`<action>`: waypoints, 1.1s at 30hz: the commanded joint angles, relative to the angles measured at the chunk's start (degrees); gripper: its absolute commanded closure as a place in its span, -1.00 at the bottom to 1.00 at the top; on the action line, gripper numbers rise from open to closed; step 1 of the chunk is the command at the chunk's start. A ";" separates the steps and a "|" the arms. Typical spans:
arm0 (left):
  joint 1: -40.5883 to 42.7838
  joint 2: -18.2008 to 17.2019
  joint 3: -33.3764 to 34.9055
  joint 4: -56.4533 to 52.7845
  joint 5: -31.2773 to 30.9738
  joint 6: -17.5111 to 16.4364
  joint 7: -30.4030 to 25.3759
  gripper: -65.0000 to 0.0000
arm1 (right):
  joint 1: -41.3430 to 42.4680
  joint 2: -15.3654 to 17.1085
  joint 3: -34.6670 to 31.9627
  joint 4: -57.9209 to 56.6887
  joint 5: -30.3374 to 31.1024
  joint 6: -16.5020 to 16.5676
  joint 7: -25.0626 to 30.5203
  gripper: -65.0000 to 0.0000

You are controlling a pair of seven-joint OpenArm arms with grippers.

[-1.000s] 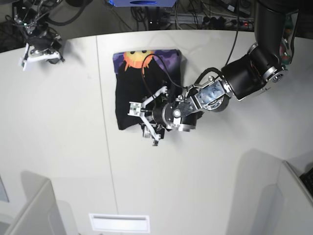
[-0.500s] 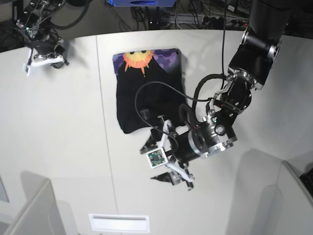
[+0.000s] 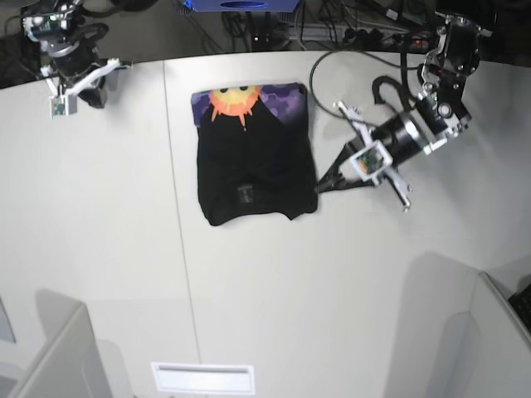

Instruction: Fold the T-shirt properly

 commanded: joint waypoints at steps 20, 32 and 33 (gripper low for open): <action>30.40 -0.45 -10.26 -9.29 1.76 0.20 -25.54 1.00 | -20.23 4.62 -0.23 0.85 0.38 0.63 9.52 1.00; 42.89 4.30 -9.64 -17.38 11.52 0.20 -25.98 1.00 | -27.61 10.16 -3.65 0.50 0.30 0.63 -4.46 1.00; 43.24 4.92 -9.64 -18.44 11.52 0.20 -25.98 1.00 | -27.70 10.68 -5.15 -0.20 0.30 0.63 -5.61 1.00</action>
